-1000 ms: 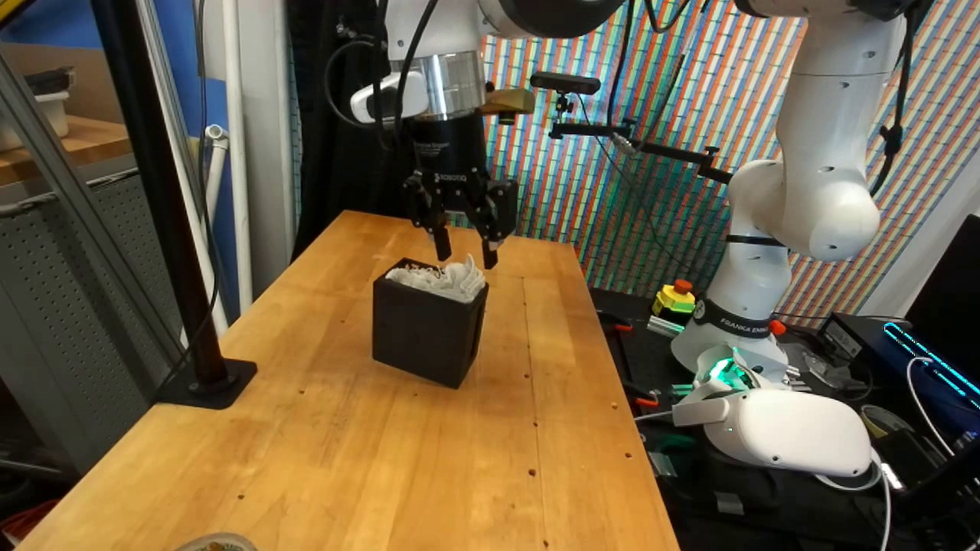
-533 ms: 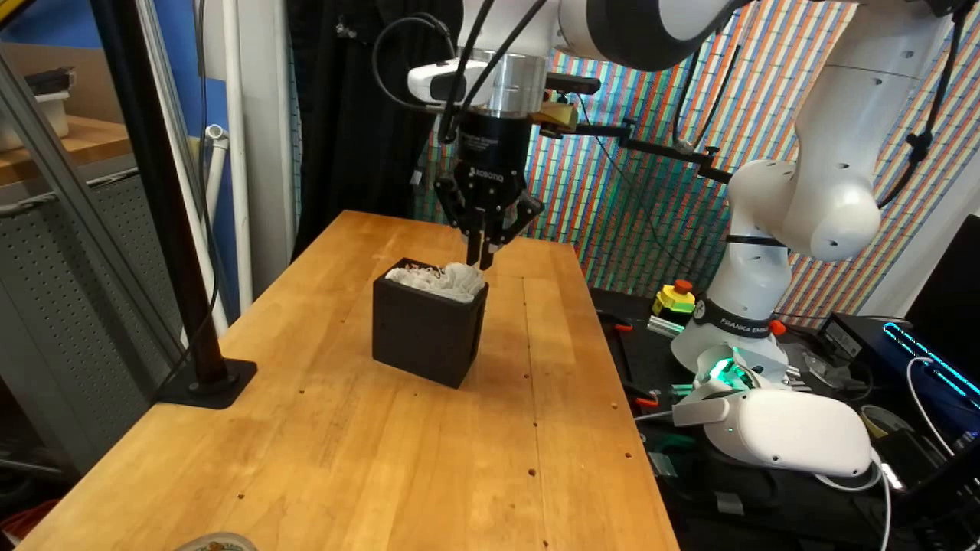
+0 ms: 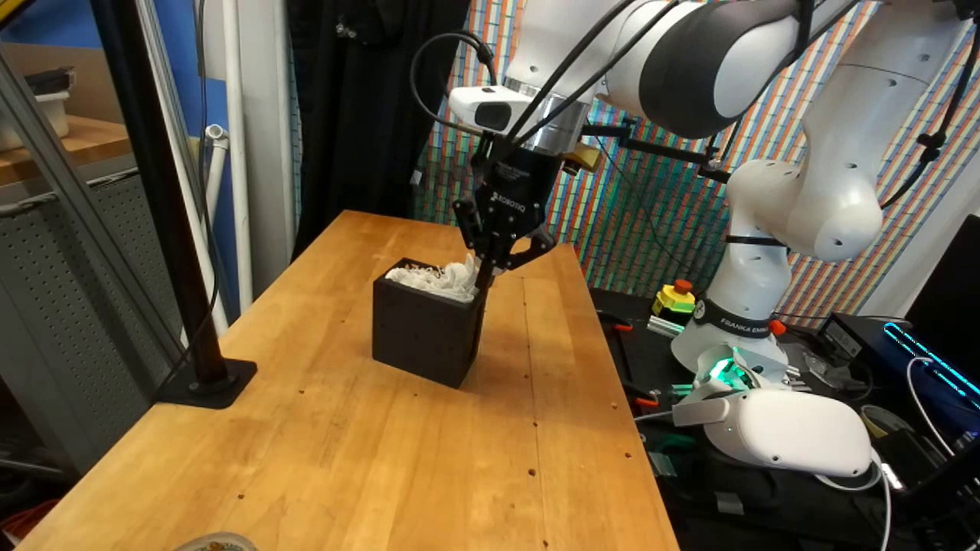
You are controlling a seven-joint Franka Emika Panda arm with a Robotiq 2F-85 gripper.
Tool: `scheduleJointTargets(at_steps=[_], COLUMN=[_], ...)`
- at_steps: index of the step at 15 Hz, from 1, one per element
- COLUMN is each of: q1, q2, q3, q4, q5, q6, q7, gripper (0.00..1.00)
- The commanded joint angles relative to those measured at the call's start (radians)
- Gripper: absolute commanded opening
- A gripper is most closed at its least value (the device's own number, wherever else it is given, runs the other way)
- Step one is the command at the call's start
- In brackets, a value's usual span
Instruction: Put the white towel in the black box
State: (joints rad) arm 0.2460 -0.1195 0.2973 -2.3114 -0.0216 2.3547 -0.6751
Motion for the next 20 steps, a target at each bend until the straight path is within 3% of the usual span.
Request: scheduleJointTargets(at_steps=[1,11,20], q1=[0.024,0.011,0.016], q2=[-0.029,0.026,0.108], q3=[-0.009,-0.018,-0.013], q4=[-0.055,-0.006,0.021], q5=[-0.066,-0.289,-0.393], q6=[0.083,0.097,0.091], q7=[0.065,0.226,0.325], gripper=[0.03,0.04,0.04])
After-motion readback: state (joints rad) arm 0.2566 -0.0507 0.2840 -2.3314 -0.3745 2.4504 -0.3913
